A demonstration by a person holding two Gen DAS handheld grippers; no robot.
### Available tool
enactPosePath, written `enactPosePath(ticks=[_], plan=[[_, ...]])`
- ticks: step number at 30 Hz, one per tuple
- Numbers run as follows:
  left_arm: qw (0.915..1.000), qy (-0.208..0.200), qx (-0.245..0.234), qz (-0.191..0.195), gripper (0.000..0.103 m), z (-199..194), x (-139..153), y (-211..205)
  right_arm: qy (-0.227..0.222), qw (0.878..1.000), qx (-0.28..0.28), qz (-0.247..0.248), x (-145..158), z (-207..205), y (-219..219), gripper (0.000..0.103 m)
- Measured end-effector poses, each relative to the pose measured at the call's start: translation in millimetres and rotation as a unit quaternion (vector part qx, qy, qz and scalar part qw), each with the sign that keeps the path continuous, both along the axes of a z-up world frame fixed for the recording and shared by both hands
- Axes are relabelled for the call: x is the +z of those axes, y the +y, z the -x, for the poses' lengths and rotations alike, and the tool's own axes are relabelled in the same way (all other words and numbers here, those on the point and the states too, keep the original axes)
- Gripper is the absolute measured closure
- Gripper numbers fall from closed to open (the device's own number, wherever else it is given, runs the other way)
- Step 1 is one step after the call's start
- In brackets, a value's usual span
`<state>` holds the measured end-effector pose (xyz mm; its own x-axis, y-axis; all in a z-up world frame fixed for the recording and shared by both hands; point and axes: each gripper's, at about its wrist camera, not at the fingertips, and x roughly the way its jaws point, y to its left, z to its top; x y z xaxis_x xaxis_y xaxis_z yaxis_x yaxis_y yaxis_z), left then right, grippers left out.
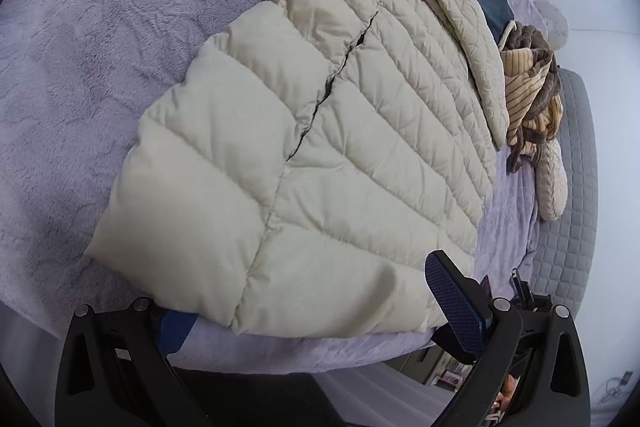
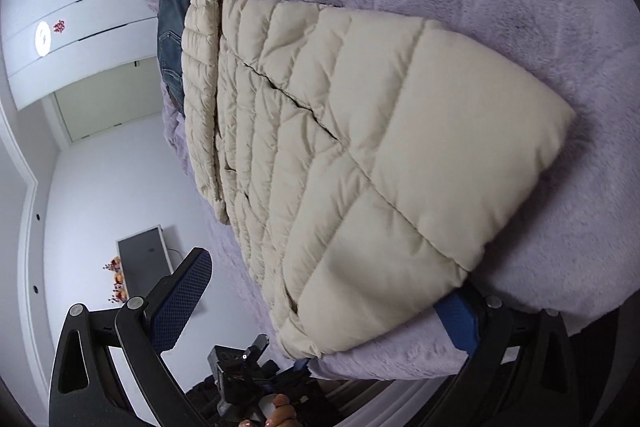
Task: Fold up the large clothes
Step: 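Grasp the jacket hem with both tools and lift it toward the collar, then lay the held hem over the collar and open both tools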
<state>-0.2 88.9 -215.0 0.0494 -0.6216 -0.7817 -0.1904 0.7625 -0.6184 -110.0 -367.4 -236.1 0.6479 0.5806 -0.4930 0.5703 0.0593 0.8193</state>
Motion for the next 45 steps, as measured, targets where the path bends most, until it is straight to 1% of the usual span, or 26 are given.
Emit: enactPosePath(ticks=[4,7,8,9,10,11,12,13,14,15,16,17,19,21,25,30,34,37,40,42,45], plan=[[0.9995,-0.030,0.009,0.012,0.001,-11,14,-3,-0.037,0.999,0.005,-0.004,19,-15,-4,0.001],[0.9992,-0.037,0.016,0.004,0.001,-21,17,-2,-0.049,0.999,0.014,0.001,30,-20,-4,0.001],[0.9991,-0.038,0.018,0.001,0.007,-24,17,-2,-0.049,0.999,0.017,0.003,32,-21,-4,0.001],[0.9990,-0.039,0.018,-0.004,0.024,-26,18,-2,-0.048,0.999,0.019,0.006,35,-22,-4,0.001],[0.9992,-0.036,0.015,-0.009,0.033,-28,18,-1,-0.047,0.999,0.020,0.010,37,-22,-4,0.001],[0.9993,-0.033,0.014,-0.013,0.054,-30,17,1,-0.045,0.999,0.021,0.013,40,-22,-5,0.001],[0.9994,-0.029,0.013,-0.011,0.078,-31,16,3,-0.042,0.999,0.022,0.016,41,-22,-5,0.002],[0.9996,-0.025,0.010,-0.008,0.084,-32,16,3,-0.039,0.999,0.022,0.016,42,-21,-6,0.009],[0.9996,-0.026,0.009,-0.006,0.084,-33,17,5,-0.033,0.999,0.024,0.016,42,-21,-7,0.026],[0.9995,-0.030,0.006,-0.005,0.084,-34,20,5,-0.018,0.999,0.029,0.020,41,-21,-8,0.040],[0.9994,-0.035,0.001,-0.003,0.084,-36,24,5,0.000,0.999,0.037,0.025,39,-22,-10,0.071],[0.9992,-0.039,-0.002,-0.002,0.087,-37,29,5,0.011,0.999,0.045,0.025,37,-23,-13,0.092],[0.9989,-0.046,-0.003,0.008,0.087,-42,41,6,0.013,0.998,0.053,0.024,33,-25,-21,0.093],[0.9981,-0.056,0.000,0.025,0.087,-49,57,7,-0.005,0.998,0.061,0.025,39,-33,-26,0.093],[0.9960,-0.081,0.006,0.036,0.087,-74,93,-1,-0.047,0.996,0.069,0.014,60,-58,-37,0.093],[0.9923,-0.121,0.012,0.026,0.087,-114,137,-23,-0.098,0.990,0.100,0.025,99,-111,-54,0.093],[0.9889,-0.147,0.022,0.011,0.087,-152,162,-37,-0.133,0.982,0.128,0.033,123,-160,-67,0.093],[0.9876,-0.156,0.019,-0.007,0.087,-184,168,-48,-0.151,0.976,0.152,0.048,135,-199,-74,0.093],[0.9874,-0.156,0.005,-0.029,0.087,-220,163,-60,-0.152,0.972,0.167,0.063,138,-238,-78,0.093],[0.9883,-0.148,-0.001,-0.035,0.087,-245,154,-67,-0.149,0.970,0.175,0.082,137,-263,-78,0.093],[0.9897,-0.136,-0.011,-0.044,0.087,-281,137,-75,-0.134,0.971,0.169,0.100,129,-299,-80,0.093]])
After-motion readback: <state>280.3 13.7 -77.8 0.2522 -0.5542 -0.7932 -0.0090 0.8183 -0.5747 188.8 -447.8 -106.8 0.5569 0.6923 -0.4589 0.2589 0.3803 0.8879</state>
